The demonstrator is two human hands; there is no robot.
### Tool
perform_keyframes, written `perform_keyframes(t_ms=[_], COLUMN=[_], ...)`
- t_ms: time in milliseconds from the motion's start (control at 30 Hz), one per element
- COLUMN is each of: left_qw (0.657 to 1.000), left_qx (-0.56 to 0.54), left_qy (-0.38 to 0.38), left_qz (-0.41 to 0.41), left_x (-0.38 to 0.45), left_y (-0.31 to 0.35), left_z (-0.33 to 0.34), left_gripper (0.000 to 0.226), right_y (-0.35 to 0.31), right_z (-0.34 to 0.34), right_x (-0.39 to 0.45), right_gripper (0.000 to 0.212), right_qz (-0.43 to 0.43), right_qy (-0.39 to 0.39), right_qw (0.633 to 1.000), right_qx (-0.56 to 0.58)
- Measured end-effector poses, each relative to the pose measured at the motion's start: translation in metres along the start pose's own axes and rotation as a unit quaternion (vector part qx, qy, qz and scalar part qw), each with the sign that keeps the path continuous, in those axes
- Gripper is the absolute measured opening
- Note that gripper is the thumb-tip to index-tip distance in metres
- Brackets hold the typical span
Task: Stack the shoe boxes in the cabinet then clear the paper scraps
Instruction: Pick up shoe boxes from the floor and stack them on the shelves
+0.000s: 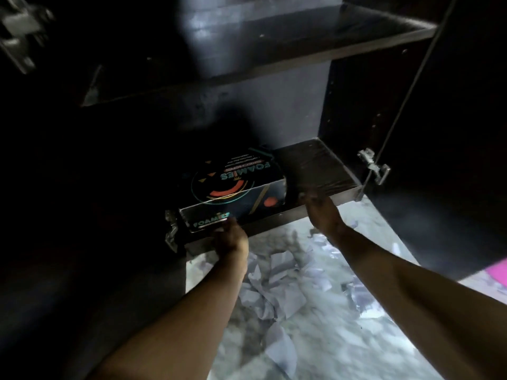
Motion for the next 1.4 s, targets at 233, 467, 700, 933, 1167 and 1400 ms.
perform_keyframes(t_ms=[233, 467, 700, 933, 1167, 1400], left_qw=[0.941, 0.814, 0.687, 0.549, 0.511, 0.583], left_qx=[0.167, 0.320, 0.382, 0.472, 0.530, 0.492], left_qy=[-0.233, -0.410, -0.549, -0.641, -0.657, -0.617], left_qz=[0.182, 0.258, 0.286, 0.252, 0.163, 0.192], left_x=[-0.092, -0.296, -0.447, -0.541, -0.552, -0.513], left_y=[-0.010, -0.077, -0.179, -0.324, -0.411, -0.353], left_z=[0.091, 0.153, 0.183, 0.197, 0.182, 0.174], left_gripper=[0.045, 0.032, 0.008, 0.043, 0.056, 0.065], right_y=[-0.002, 0.051, 0.095, 0.164, 0.244, 0.230], right_z=[-0.109, -0.254, -0.346, -0.411, -0.377, -0.354], right_x=[-0.116, -0.283, -0.463, -0.689, -0.799, -0.750], right_gripper=[0.026, 0.019, 0.019, 0.024, 0.068, 0.055], right_qz=[0.028, 0.088, 0.166, 0.347, 0.509, 0.450], right_qy=[-0.008, 0.152, 0.347, 0.594, 0.567, 0.554], right_qw=[0.999, 0.984, 0.922, 0.707, 0.646, 0.693], right_qx=[0.020, -0.019, -0.036, -0.164, 0.043, 0.102])
Point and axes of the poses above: each hand's wrist, its own x-axis towards the middle knuckle, its own z-axis out of the palm, y = z × x, the point moved 6 cm from there along x, towards the middle knuckle, and after that the axes turned 7 degrees about -z, right-handed, at the moved point
